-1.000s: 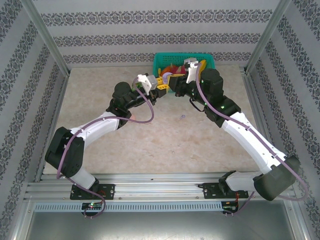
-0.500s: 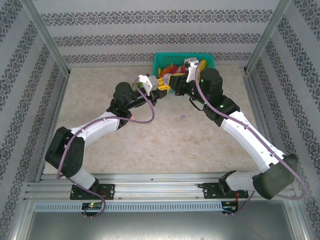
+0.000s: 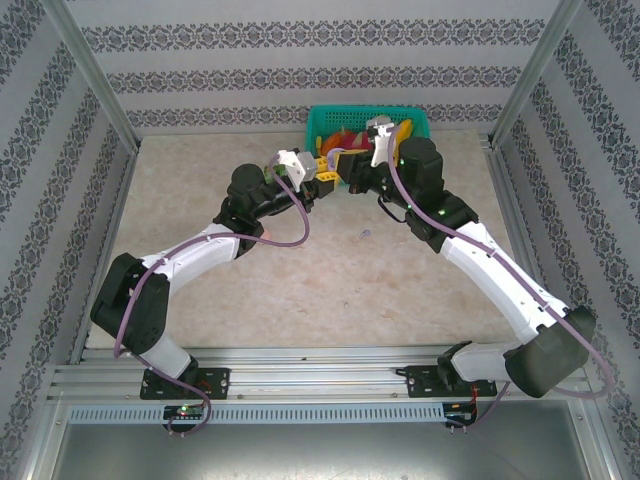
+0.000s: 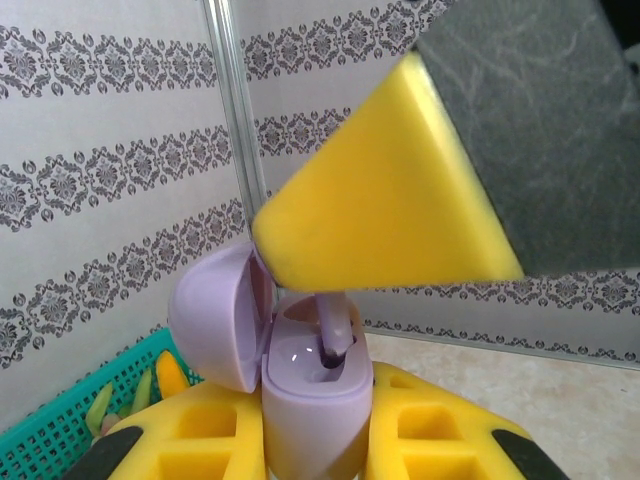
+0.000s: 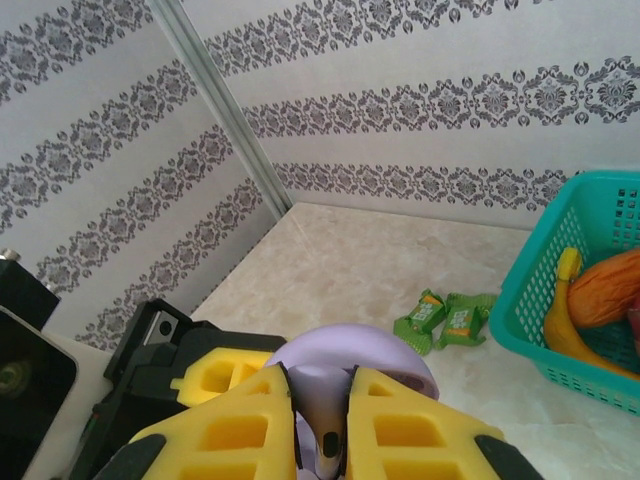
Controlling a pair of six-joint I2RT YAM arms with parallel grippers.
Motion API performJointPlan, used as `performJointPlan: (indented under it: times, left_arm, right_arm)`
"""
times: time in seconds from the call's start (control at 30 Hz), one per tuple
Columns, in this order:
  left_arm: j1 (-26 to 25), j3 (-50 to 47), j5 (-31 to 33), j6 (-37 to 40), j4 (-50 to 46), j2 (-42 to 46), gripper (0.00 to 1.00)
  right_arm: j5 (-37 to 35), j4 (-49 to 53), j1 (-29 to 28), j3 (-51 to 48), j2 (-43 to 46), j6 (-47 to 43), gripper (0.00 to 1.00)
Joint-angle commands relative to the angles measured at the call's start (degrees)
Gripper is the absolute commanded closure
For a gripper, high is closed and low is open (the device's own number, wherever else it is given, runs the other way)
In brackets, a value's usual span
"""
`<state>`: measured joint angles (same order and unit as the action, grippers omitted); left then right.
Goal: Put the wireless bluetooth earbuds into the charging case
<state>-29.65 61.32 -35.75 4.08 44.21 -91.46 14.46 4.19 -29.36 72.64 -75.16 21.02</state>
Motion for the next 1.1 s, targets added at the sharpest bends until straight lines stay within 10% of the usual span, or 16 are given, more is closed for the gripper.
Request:
performJointPlan:
  times: [0.0,1.07]
  left_arm:
    - [-0.8,2.0,-0.4,-0.3,1.9,-0.4,1.00]
    - [-0.9,2.2,-0.7,-1.8,2.1,-1.4,1.00]
  right_arm:
    - [1.1,2.1,0.0,-1.4,0.5,-1.6,0.86]
    - [-0.8,7.6,-1.8,1.6,0.1,-7.9,0.72]
